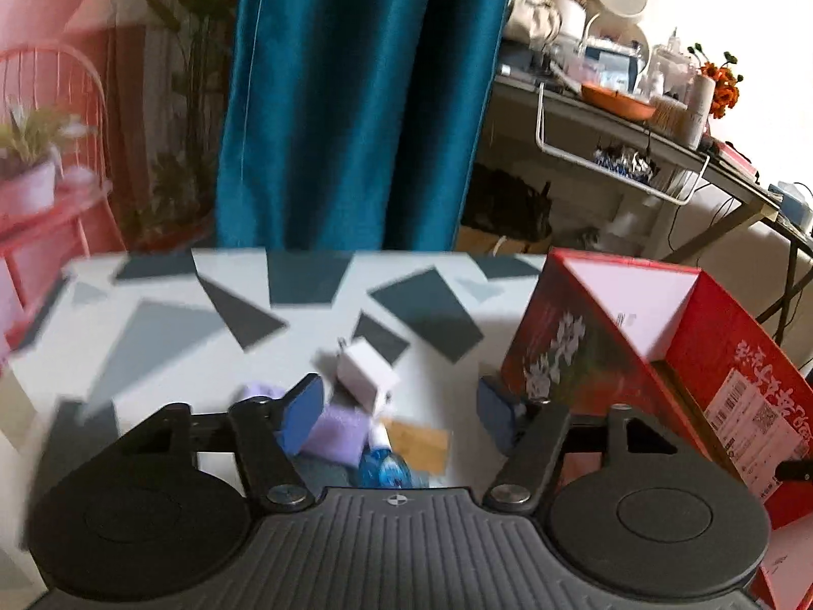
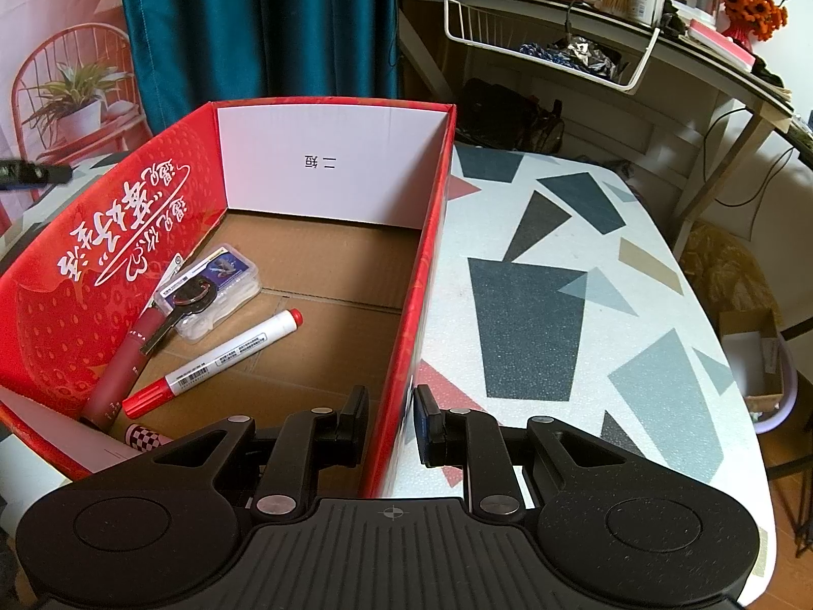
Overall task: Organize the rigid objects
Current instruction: 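Return the left tool and grasp the small blue bottle, then carry the blue bottle into the red box and open the left gripper, then return the left tool and grasp the gold card in its clear sleeve, then carry the gold card into the red box and open the left gripper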
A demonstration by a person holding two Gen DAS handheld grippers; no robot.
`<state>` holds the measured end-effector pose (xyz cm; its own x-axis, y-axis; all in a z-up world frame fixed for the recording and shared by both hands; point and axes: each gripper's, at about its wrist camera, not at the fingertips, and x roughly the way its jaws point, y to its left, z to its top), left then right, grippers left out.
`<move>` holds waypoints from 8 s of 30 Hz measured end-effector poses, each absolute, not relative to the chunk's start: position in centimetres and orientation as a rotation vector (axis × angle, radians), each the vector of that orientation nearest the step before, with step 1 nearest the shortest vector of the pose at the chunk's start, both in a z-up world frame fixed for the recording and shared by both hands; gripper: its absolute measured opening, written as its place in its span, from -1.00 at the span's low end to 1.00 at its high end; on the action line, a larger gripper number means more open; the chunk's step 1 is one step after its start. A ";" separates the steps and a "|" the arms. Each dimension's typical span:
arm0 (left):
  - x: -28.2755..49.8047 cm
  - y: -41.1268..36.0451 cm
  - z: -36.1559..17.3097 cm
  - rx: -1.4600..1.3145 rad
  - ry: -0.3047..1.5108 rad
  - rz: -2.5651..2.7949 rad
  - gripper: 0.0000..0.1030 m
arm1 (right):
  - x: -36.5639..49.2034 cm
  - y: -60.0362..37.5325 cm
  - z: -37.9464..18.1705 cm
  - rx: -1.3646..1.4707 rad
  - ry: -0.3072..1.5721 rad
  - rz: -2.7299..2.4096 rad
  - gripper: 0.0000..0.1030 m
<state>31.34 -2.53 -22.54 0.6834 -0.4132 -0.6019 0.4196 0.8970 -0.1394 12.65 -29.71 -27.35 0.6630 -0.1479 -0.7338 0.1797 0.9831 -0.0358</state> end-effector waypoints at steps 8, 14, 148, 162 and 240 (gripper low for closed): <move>33.7 -5.0 -27.2 0.141 0.790 -0.417 -0.25 | 12.7 -29.7 -27.4 0.038 0.827 -0.177 -0.61; 33.4 -5.3 -28.9 0.147 0.815 -0.400 -0.40 | 12.8 -29.7 -27.4 0.032 0.829 -0.177 -0.62; 32.7 -7.1 -27.6 0.243 0.768 -0.607 0.34 | 12.9 -29.8 -27.5 0.040 0.833 -0.174 -0.61; 34.9 -7.9 -29.1 0.302 0.786 -0.563 0.35 | 12.9 -29.8 -27.6 0.044 0.831 -0.171 -0.60; 23.8 -14.4 -21.2 0.441 0.563 -1.086 0.12 | 12.9 -30.0 -27.5 0.054 0.819 -0.166 -0.57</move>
<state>23.83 -14.44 -21.17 0.3514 -0.6975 -0.6245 0.9125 0.4042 0.0620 12.86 -29.97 -27.50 0.6711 -0.1264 -0.7305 0.1678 0.9857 -0.0164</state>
